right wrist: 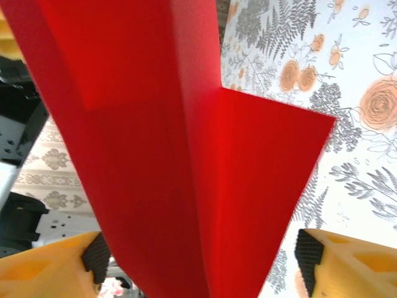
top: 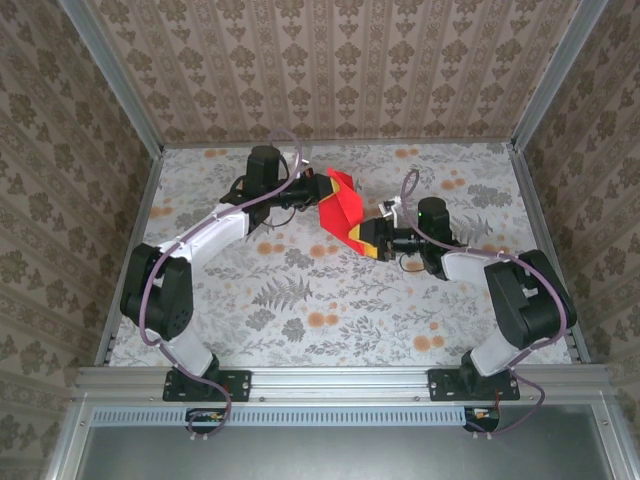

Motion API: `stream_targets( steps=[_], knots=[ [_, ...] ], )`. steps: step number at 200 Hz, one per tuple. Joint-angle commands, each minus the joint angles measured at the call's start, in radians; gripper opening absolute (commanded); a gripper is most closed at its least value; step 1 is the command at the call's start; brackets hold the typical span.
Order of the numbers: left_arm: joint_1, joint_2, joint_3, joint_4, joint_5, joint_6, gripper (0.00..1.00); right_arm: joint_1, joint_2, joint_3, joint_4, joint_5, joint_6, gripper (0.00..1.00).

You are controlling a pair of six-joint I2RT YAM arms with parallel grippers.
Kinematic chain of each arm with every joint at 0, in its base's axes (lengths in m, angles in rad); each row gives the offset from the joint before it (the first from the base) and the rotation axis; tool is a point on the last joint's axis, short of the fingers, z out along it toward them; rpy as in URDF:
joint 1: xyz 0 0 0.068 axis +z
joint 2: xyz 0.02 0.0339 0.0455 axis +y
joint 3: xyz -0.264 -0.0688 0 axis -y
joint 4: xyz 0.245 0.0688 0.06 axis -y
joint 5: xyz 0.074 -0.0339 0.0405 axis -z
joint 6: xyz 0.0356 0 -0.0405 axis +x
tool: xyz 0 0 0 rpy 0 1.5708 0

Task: Fold a paper plane with a square sheet of paper (fold left side to right side)
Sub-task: Turn over the paper at the center of the table.

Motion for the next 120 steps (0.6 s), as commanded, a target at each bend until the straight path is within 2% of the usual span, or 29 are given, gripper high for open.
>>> stream_targets(
  steps=[1,68,107,120],
  knots=[
    [-0.002,-0.028,-0.014,0.04,0.027,-0.028,0.07,0.003,0.014,0.057,0.119,-0.033,0.07,0.74],
    [-0.002,-0.032,-0.04,0.039,0.027,-0.032,0.07,-0.024,-0.007,0.107,0.12,0.002,0.065,0.57],
    [-0.001,-0.029,-0.044,0.039,0.024,-0.028,0.07,-0.029,-0.017,0.107,0.108,0.015,0.06,0.44],
    [-0.001,-0.03,-0.044,0.039,0.025,-0.027,0.09,-0.031,-0.02,0.104,0.105,0.018,0.057,0.37]
  ],
)
